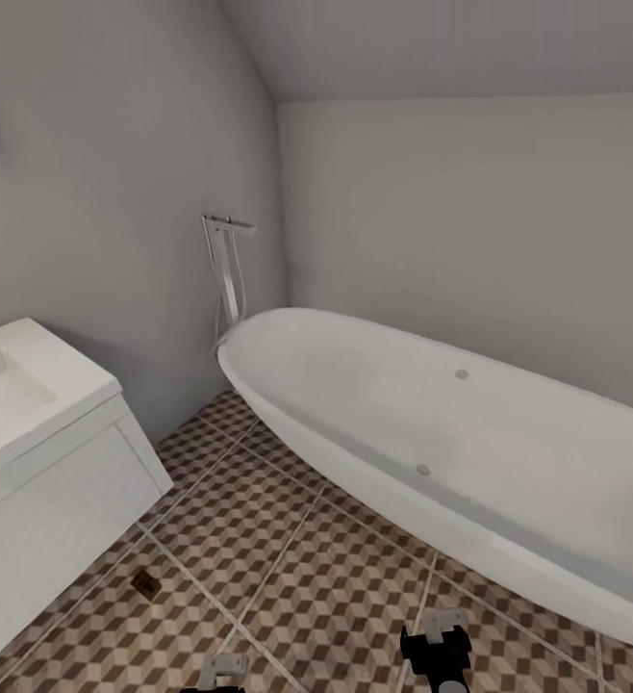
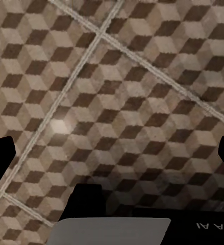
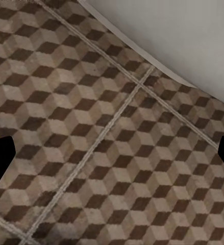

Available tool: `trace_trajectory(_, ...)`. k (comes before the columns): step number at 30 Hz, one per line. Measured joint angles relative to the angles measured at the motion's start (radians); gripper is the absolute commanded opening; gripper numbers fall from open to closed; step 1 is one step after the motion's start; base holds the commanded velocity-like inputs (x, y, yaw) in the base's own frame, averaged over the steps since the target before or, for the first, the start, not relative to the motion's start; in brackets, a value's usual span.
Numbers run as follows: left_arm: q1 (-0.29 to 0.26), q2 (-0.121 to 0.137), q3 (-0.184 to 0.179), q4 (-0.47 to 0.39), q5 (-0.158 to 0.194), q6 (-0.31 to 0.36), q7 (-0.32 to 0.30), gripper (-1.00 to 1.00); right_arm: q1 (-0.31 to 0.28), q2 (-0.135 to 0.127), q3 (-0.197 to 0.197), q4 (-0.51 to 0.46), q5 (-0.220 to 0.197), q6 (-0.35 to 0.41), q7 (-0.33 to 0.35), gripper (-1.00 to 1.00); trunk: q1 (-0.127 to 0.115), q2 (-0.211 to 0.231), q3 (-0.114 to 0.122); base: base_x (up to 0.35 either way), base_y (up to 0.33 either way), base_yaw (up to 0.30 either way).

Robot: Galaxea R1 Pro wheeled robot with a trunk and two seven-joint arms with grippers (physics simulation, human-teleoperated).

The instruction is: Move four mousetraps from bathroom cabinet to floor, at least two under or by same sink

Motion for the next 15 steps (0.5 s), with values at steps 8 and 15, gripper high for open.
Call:
trace_trajectory(8,0.000,0.000,0.000,0.000,0.000,-0.001,0.000,1.00,0.000,0.000,0.000,0.000,0.000,0.000,0.000,1.00,0.000,0.000,0.013,0.000,0.000,-0.018)
trace_trajectory(15,0.000,0.000,0.000,0.000,0.000,0.000,0.000,1.00,0.000,0.000,0.000,0.000,0.000,0.000,0.001,1.00,0.000,0.000,0.024,0.000,0.000,-0.117)
